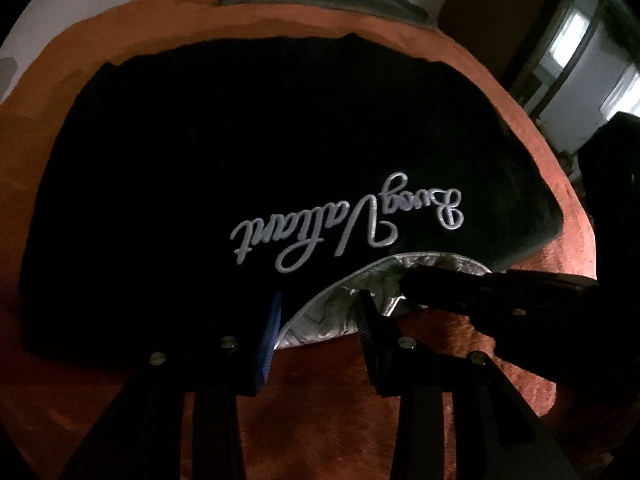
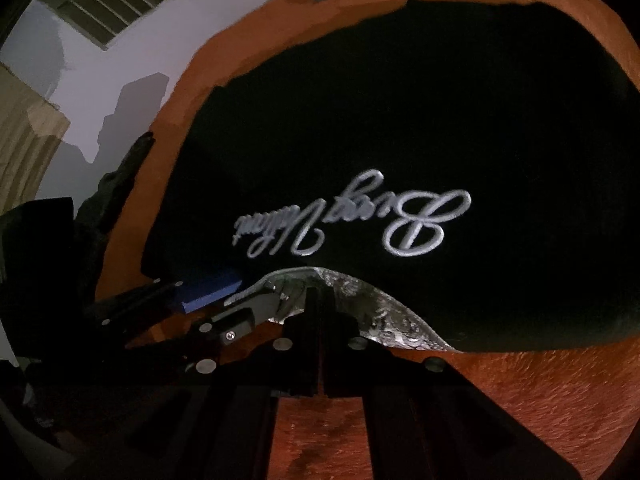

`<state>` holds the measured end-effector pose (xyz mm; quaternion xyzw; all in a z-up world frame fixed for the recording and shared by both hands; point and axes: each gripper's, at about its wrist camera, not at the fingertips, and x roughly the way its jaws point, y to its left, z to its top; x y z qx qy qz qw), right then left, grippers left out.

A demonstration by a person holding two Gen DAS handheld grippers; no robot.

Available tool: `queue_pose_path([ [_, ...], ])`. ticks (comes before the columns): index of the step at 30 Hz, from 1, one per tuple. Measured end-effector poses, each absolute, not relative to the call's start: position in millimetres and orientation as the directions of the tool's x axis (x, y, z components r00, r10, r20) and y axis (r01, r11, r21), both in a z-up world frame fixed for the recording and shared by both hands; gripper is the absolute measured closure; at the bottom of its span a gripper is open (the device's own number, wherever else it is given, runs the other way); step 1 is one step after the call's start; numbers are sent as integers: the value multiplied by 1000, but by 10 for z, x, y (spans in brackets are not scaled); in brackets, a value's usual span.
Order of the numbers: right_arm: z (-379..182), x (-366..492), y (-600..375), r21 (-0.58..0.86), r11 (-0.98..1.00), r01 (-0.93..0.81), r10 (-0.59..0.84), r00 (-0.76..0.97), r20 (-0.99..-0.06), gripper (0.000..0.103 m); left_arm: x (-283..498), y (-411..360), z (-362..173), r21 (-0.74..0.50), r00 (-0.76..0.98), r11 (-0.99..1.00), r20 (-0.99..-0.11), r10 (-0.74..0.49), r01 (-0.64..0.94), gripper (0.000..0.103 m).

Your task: Fold clothes

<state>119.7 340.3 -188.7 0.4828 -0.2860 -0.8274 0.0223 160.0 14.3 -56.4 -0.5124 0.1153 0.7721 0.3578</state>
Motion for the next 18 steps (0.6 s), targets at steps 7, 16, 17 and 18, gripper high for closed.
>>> queue_pose_path([
  [7,-1881,1262,3467,471,-848,-244,-283,-543,-791,103,1531,56,-543,-160,-246,-719,-871,425,-676,63],
  [16,-1848,1725,4166,385,-821,-420,-104,-554,-826,103,1230,-589,-618,-114,-328,-815,-877,352,-569,62],
  [17,-1857,1782,4299,378,-806,-455,-82,-546,-834,103,1205,-649,-621,-102,-338,-823,-878,339,-559,62],
  [18,-1858,1858,4450,381,-783,-491,-63,-548,-834,103,1183,-699,-626,-91,-347,-830,-879,326,-550,62],
])
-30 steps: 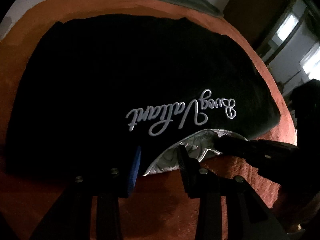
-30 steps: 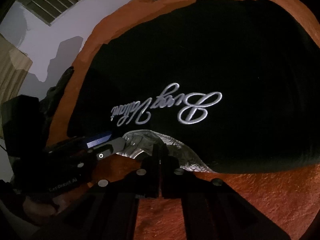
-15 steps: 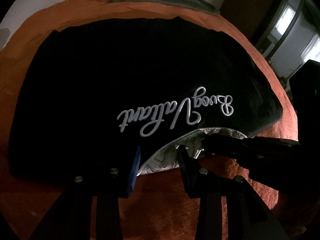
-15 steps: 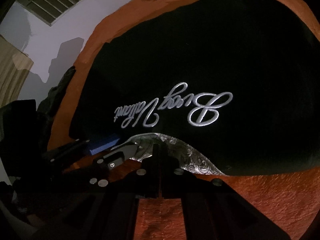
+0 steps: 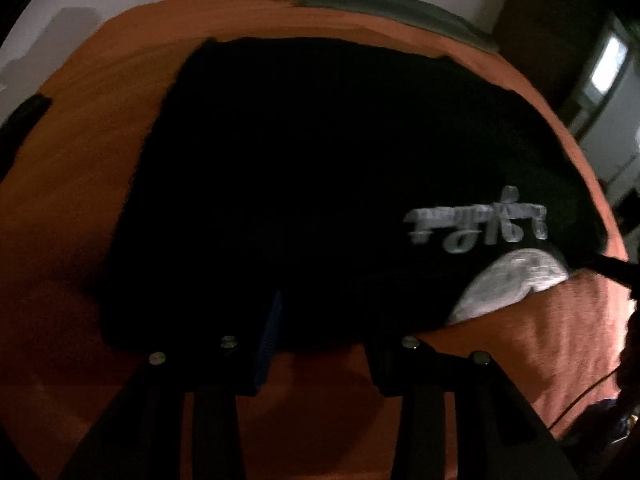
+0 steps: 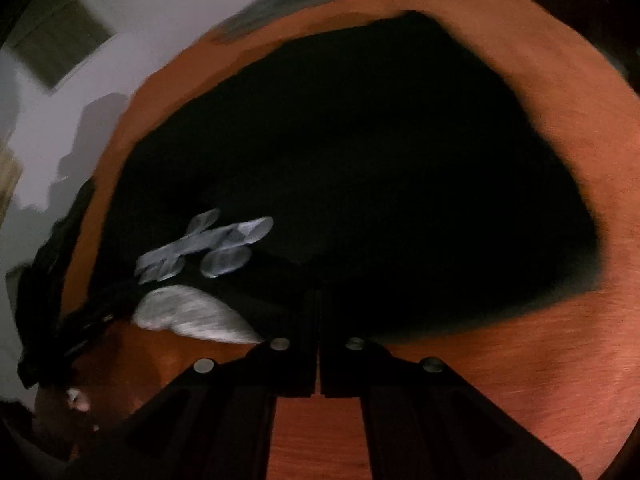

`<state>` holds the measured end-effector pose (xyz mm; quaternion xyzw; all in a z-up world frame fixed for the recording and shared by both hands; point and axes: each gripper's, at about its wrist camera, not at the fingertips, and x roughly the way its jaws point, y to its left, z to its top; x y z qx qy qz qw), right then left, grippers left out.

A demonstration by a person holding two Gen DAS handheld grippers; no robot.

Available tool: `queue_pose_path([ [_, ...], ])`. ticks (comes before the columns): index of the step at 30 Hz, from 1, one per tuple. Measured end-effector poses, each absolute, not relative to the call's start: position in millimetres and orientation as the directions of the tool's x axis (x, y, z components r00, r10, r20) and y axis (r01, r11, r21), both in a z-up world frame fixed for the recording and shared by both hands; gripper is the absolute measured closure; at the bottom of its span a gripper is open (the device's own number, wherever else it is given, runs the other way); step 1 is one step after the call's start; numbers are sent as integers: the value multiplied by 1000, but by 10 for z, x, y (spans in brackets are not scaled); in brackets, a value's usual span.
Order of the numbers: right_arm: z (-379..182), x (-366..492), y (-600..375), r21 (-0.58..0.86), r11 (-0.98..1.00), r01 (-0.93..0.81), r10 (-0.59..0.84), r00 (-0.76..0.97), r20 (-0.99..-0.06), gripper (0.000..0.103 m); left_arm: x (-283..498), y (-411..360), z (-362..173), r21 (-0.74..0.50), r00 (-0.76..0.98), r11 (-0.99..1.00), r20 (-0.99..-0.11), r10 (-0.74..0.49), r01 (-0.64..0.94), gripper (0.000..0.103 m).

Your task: Fold clothes

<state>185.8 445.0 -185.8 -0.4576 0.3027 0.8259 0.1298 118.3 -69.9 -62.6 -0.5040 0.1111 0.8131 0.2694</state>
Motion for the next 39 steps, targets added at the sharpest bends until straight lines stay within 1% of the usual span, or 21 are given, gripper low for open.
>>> queue_pose_path([
  [6,-1810,2215,4996,350,-699,-624,55,-534,-843,103,1144,-904,-623,-21,-393,-857,-883,257,-515,62],
  [9,-1799,2286,5113,336,-689,-642,85,-532,-843,103,1103,-1034,-611,-17,-410,-889,-883,228,-457,62],
  [12,-1798,2289,5123,322,-703,-634,97,-534,-840,103,1026,-1150,-628,-63,-394,-906,-886,243,-418,62],
  [17,-1702,2324,5123,291,-713,-638,135,-532,-836,103,1021,-985,-614,-74,-383,-903,-888,253,-423,62],
  [21,-1484,2162,5131,307,-737,-602,142,-582,-800,103,952,-1175,-458,-143,-375,-910,-878,298,-389,62],
  [23,-1373,2079,5136,315,-749,-583,144,-608,-781,102,873,-1246,-381,-127,-389,-915,-876,285,-384,60],
  [24,-1391,2008,5157,315,-754,-577,133,-603,-786,102,808,-1262,-375,-111,-390,-921,-882,264,-373,60],
  [25,-1418,1933,5181,315,-758,-571,120,-597,-794,102,744,-1075,-428,-91,-394,-930,-888,238,-356,60],
  [29,-1697,1816,5465,297,-713,-635,112,-522,-846,103,681,-1292,-623,-125,-352,-943,-906,235,-308,58],
  [31,-1688,1871,5647,239,-714,-658,179,-501,-846,103,677,-1325,-617,-145,-349,-942,-903,250,-301,58],
  [32,-1631,1886,5745,173,-711,-682,245,-471,-847,102,680,-1320,-603,-138,-350,-942,-904,246,-305,58],
  [33,-1562,1885,5859,177,-712,-680,249,-480,-841,99,682,-1315,-590,-131,-350,-942,-905,241,-309,58],
  [34,-1492,1884,5975,191,-713,-674,243,-494,-835,99,656,-1304,-571,-133,-351,-942,-905,242,-307,58],
  [35,-1422,1842,6062,220,-722,-657,217,-515,-829,99,620,-1290,-550,-137,-352,-943,-904,244,-304,58],
  [36,-1352,1795,6146,250,-730,-636,187,-537,-822,96,594,-1304,-529,-139,-355,-944,-902,245,-299,58],
  [37,-1318,1691,6200,273,-745,-609,147,-549,-823,90,531,-1331,-473,-138,-365,-946,-899,244,-292,57],
  [38,-1297,1566,6250,301,-758,-578,100,-560,-822,87,504,-1489,-403,-134,-377,-948,-894,240,-288,57],
  [39,-1297,1379,6314,337,-767,-546,43,-568,-822,77,506,-1633,-366,-123,-391,-951,-891,232,-284,57],
])
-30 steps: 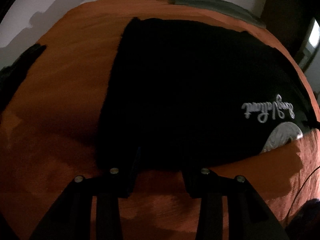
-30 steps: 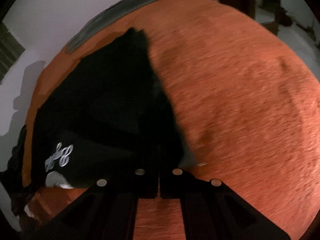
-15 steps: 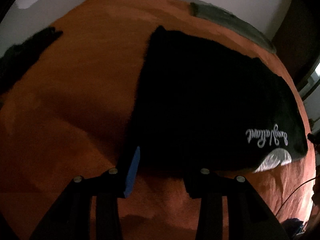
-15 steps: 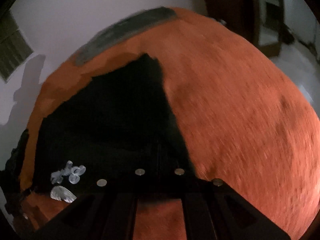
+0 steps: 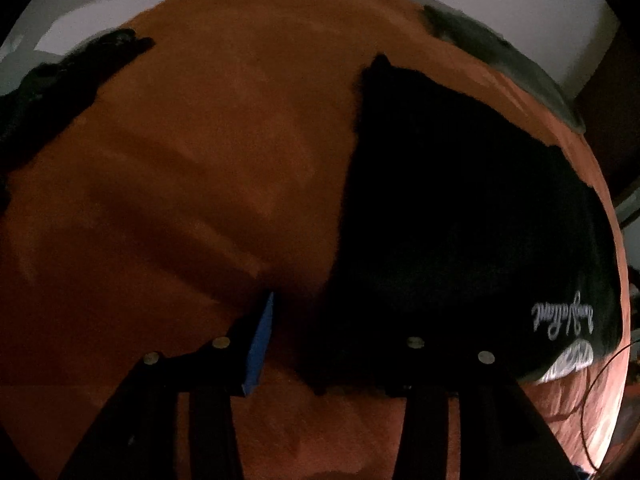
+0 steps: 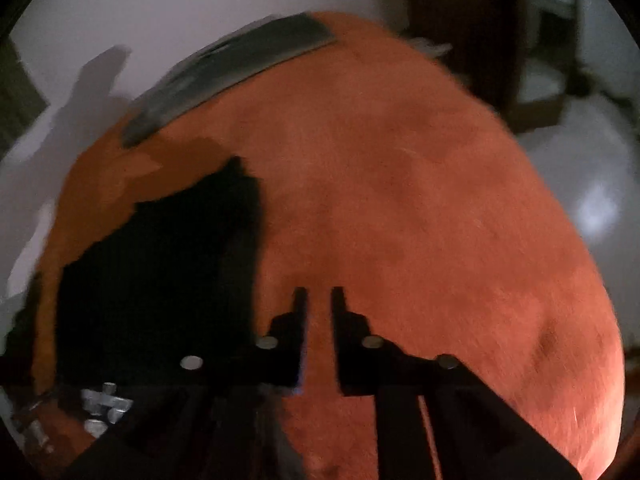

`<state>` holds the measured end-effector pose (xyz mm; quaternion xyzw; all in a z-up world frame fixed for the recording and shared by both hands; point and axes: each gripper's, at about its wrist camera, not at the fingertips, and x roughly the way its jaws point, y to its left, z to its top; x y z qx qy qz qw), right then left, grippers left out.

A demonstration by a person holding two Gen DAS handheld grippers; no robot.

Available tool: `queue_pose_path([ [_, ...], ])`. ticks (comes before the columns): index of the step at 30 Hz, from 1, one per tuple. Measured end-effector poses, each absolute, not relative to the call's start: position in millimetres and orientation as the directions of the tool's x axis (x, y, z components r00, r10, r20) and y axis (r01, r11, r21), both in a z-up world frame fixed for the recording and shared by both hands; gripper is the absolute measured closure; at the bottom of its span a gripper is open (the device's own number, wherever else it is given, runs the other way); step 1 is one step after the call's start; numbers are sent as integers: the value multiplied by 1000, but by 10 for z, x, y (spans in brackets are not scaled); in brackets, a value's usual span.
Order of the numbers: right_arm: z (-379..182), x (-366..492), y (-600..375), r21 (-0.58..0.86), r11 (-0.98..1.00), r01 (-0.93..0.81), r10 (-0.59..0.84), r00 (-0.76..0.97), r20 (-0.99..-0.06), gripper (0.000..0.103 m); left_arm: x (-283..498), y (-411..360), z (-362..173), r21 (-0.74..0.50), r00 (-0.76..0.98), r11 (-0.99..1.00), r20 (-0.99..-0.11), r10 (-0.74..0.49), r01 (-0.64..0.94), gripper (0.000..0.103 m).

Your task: Fold clothes

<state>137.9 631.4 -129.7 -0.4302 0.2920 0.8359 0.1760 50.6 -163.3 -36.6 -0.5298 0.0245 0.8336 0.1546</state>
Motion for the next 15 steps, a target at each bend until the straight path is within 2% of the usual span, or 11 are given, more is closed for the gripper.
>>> queue_pose_path([
  [1,-1311,1216,6368,364,-770,-524,7,-578,-816,71,479,-1638,-376,-109,-402,-954,-889,220,-281,57],
  [3,-1358,888,6458,399,-777,-488,-50,-583,-811,68,436,-1616,-430,-105,-397,-957,-893,210,-271,57],
  [8,-1476,305,6610,378,-795,-475,-84,-530,-844,68,330,-1406,-496,-120,-393,-960,-894,216,-254,56],
  [15,-1443,-80,6820,450,-765,-460,-155,-547,-823,70,313,-1449,-528,-142,-382,-959,-895,229,-244,56],
])
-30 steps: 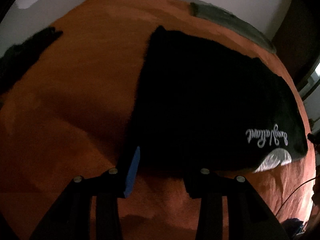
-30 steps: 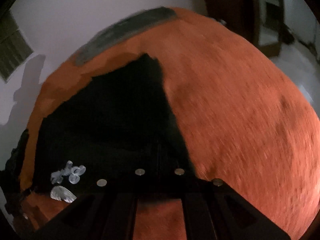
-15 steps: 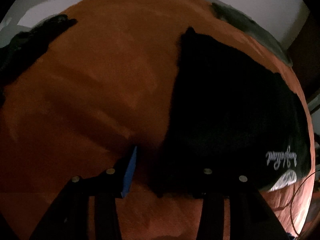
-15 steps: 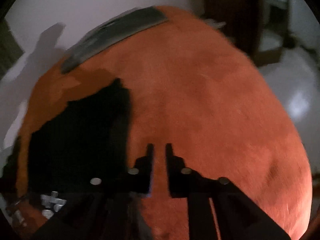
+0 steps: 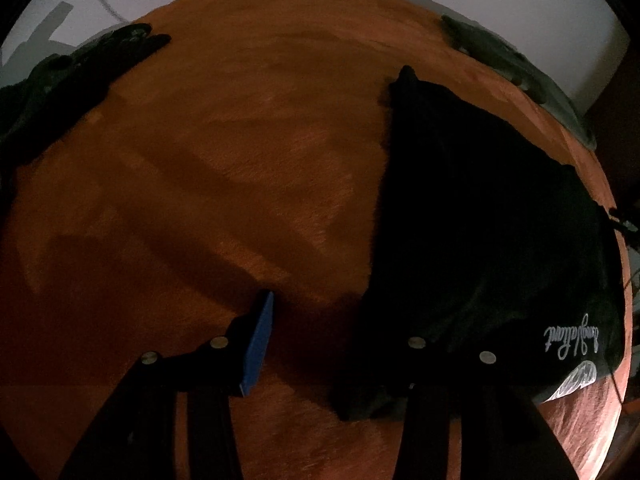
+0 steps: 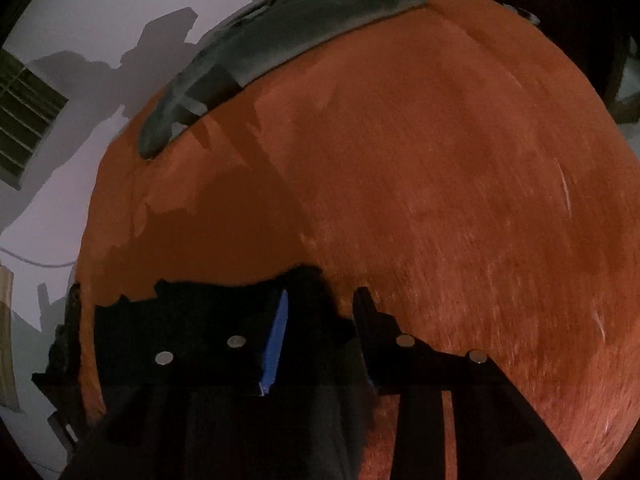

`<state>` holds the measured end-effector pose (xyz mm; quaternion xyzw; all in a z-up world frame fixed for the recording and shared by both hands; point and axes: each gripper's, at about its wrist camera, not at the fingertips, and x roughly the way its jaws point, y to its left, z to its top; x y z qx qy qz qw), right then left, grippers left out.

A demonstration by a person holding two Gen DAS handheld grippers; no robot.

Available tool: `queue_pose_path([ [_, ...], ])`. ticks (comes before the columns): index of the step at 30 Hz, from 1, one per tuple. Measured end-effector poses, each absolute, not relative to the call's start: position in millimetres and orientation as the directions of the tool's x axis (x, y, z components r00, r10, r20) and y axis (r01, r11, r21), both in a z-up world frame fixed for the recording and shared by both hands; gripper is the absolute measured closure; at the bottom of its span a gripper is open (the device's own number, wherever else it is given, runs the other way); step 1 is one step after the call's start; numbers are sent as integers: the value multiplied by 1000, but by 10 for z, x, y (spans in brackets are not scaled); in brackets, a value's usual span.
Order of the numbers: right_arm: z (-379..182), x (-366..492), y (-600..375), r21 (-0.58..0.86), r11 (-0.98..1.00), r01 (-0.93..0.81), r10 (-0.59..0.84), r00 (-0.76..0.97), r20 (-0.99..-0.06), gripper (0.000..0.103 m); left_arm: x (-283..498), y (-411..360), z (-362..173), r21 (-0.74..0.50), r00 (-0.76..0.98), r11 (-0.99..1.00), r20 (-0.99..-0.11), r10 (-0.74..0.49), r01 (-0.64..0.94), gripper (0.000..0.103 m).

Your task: Fold clothes

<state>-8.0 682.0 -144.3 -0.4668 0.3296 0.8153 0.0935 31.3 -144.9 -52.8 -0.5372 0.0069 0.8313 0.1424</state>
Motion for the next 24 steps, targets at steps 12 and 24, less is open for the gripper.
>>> queue_pose_path([
  [12,-1310,-161,6730,323,-830,-455,-59,-505,-861,103,215,-1504,-349,-170,-406,-964,-881,242,-205,56],
  [24,-1486,-222,6521,353,-847,-398,-95,-540,-836,99,300,-1572,-339,-175,-383,-965,-892,240,-197,56],
])
